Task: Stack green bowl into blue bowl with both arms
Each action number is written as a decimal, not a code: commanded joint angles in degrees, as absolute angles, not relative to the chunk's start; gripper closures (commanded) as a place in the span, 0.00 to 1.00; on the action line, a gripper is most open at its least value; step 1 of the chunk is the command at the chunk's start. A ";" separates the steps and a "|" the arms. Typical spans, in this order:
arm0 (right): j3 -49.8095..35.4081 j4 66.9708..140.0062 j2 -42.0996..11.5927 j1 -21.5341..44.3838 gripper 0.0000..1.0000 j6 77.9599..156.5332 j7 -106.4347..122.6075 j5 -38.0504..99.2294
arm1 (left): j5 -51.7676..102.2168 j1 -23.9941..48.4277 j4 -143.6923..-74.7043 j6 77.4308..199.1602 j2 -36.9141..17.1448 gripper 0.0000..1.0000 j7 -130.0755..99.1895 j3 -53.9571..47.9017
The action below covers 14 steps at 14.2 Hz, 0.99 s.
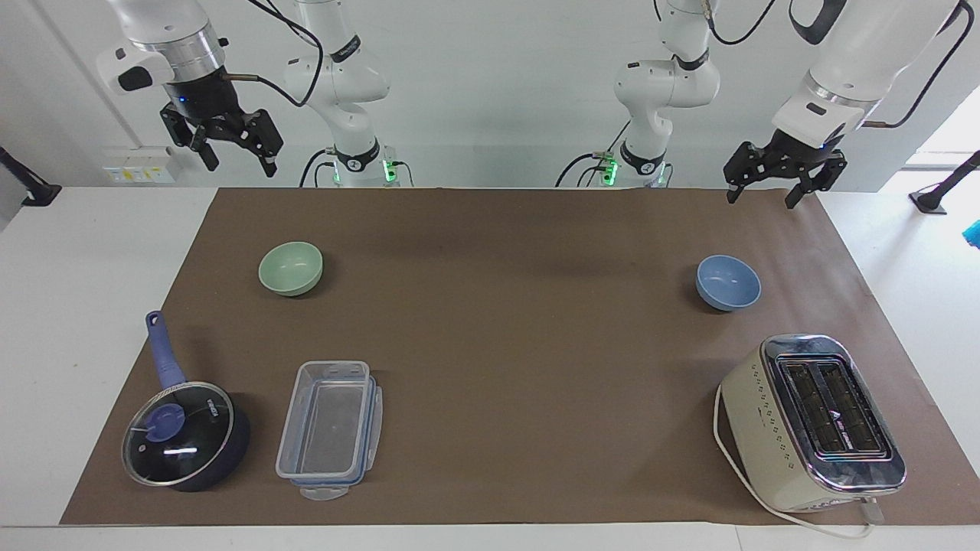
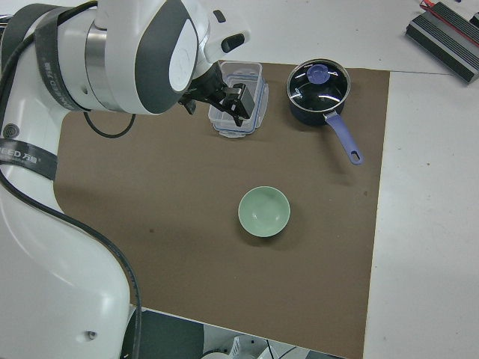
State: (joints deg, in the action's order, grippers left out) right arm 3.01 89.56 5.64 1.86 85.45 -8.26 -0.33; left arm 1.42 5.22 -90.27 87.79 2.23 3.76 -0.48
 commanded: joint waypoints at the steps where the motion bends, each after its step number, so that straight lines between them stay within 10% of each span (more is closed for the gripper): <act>1: 2.90 89.74 6.33 1.32 0.00 84.81 -7.38 -0.09 | 1.93 5.54 -92.20 88.51 3.78 0.00 3.43 -0.35; 14: 2.90 89.74 6.33 1.32 0.00 84.81 -7.38 0.00 | 2.02 5.45 -92.37 88.59 3.96 0.00 3.78 -0.44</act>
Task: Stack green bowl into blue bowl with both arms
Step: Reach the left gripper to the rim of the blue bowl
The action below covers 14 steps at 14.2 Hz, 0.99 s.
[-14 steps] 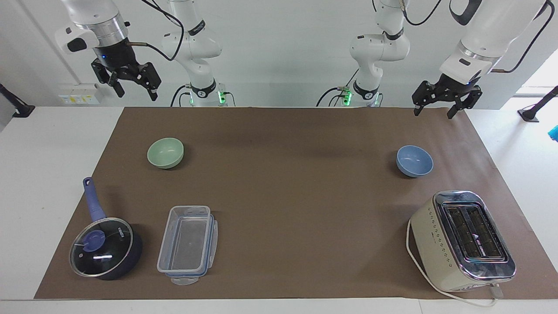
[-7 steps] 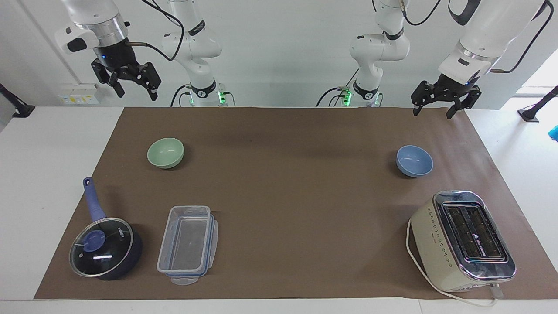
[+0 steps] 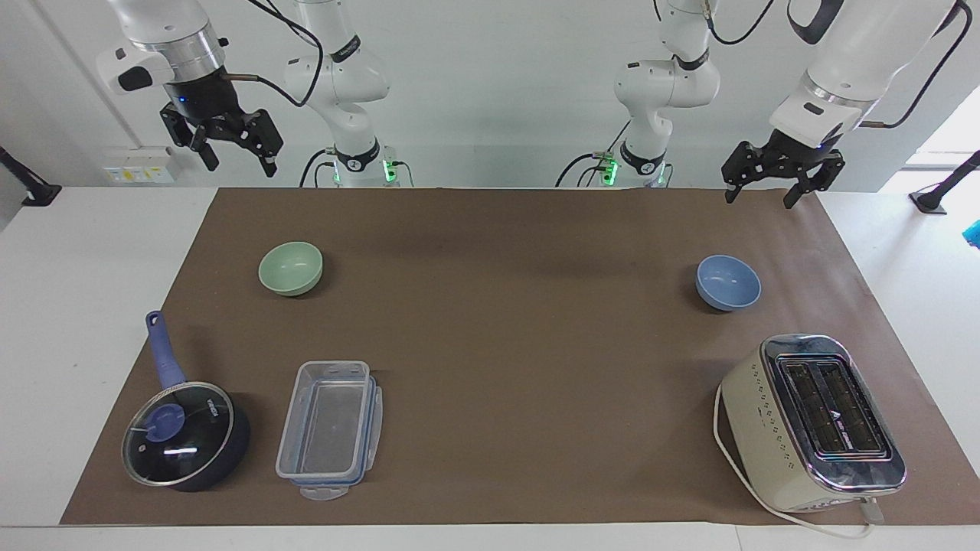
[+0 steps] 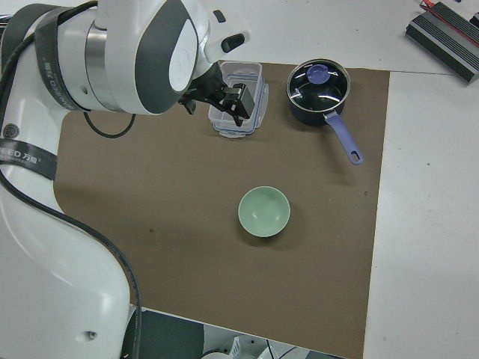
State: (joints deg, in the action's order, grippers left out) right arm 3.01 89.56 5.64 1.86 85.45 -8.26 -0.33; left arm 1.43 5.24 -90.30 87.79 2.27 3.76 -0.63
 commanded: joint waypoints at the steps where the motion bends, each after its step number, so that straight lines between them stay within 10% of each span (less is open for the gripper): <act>1: 2.81 89.74 6.33 1.32 0.00 84.81 -7.38 -0.09 | 2.11 5.45 -92.55 88.68 3.96 0.00 3.78 -0.44; 14: 2.90 89.74 6.33 1.32 0.00 84.81 -7.38 -0.09 | 9.57 -6.31 -110.02 100.71 8.61 0.00 22.12 0.53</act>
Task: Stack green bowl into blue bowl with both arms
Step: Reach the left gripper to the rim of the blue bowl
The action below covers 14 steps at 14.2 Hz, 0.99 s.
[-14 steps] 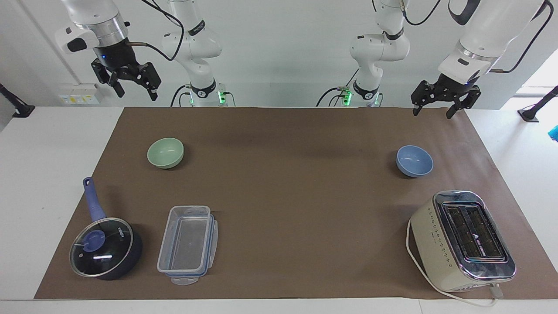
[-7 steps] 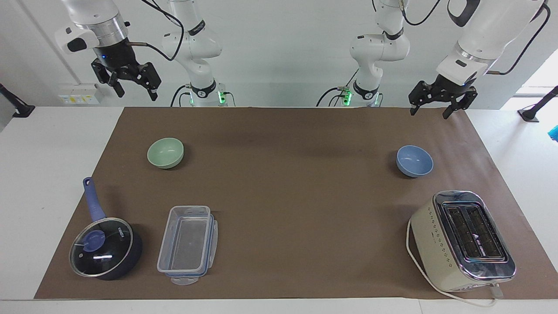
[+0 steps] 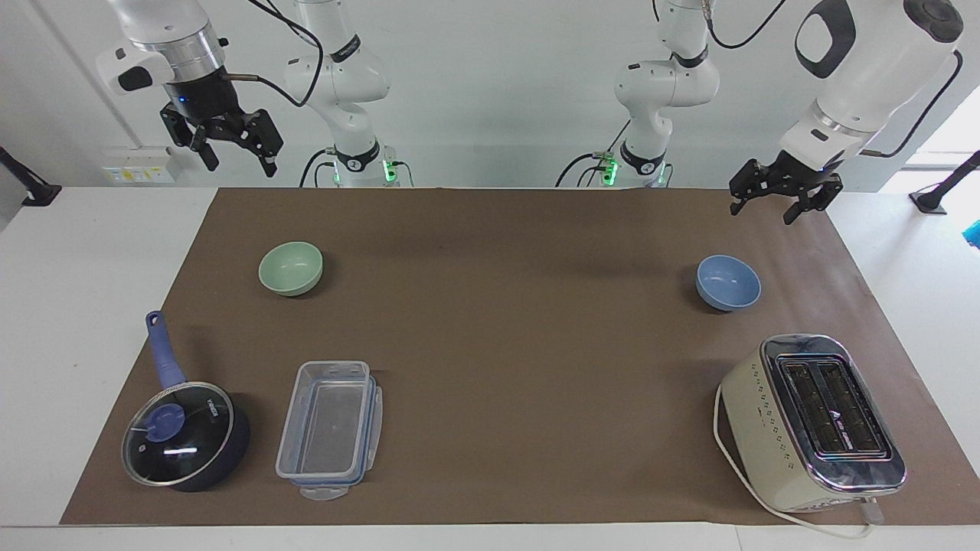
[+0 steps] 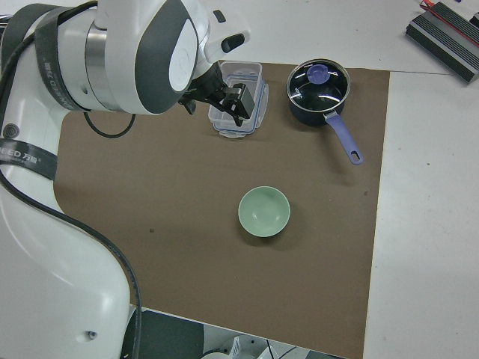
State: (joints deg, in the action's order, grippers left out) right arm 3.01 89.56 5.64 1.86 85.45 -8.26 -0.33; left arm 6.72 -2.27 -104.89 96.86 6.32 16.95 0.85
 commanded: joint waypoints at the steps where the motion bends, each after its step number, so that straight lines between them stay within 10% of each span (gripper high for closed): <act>1: 2.81 89.74 6.33 1.32 0.00 84.81 -7.38 -0.09 | 10.45 -8.16 -111.26 102.38 8.61 0.00 25.11 0.53; 14: 2.81 89.74 6.33 1.32 0.00 84.81 -7.38 -0.09 | 18.63 -14.94 -131.31 131.46 0.10 0.00 36.74 0.62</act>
State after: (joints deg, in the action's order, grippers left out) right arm 3.01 89.56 5.64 1.86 85.45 -8.26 -0.33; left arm 17.26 -14.01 -130.65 127.05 2.30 35.45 1.25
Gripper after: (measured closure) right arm 0.000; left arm 0.000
